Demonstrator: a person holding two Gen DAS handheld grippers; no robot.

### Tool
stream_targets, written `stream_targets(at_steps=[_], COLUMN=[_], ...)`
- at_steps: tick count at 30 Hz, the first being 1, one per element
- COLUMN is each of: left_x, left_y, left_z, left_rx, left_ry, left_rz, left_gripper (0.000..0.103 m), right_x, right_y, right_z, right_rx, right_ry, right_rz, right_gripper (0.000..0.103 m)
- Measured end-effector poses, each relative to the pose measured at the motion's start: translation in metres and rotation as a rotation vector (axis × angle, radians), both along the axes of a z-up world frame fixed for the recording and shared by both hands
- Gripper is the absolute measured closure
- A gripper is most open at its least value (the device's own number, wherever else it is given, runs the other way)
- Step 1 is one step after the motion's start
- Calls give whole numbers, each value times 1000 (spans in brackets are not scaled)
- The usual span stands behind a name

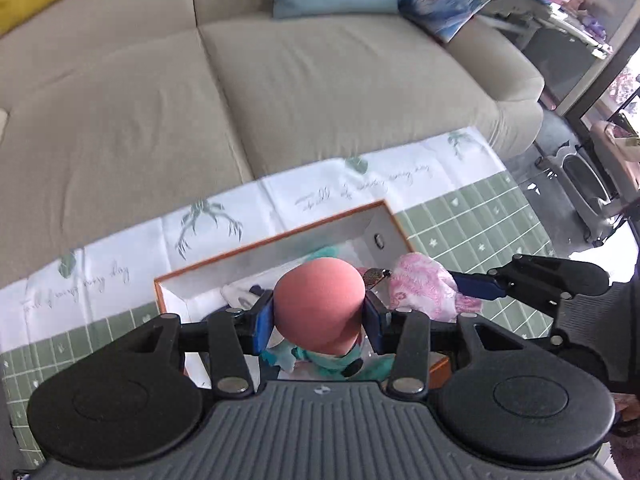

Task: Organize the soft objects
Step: 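Lift the pink ball with the left gripper while the right gripper carries the pink pouch to the box, then open both grippers over the orange box to drop the ball and pouch, then move both open grippers back to the remaining items on the mat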

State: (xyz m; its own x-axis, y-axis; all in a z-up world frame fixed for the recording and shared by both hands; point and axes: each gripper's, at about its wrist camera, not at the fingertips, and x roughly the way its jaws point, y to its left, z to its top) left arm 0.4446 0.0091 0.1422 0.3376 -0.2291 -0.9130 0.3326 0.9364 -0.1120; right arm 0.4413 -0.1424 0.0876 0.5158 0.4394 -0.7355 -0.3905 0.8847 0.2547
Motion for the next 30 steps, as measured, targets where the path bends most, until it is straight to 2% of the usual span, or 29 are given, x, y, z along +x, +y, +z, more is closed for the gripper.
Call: stream_targets(at_steps=[6,10,11,17,21,30], left_x=[14,15,15,14,13,7], left_y=[10,12,13,16,20,24], left_z=[-41,-58,-61,-72,-75,-63], left_rx=[-3,-5,-6,0,0,-26], left_ry=[81,120,128,162,167,142], left_rz=[0,8,11,30,45,77], left_gripper=[50,47,46,42,34,32], right_x=[8,8,7,7,5,-4], right_y=[14,19,19,12,10,9], right_z=[-44,-58,-59,-61,-58,-42], right_rx=[-67,-85,-86,-99,-82,-94], right_ry=[109,143,147,151,140,103], right_rz=[32,34,36,23,19,24], right_gripper=[52,49,45,41,37,37])
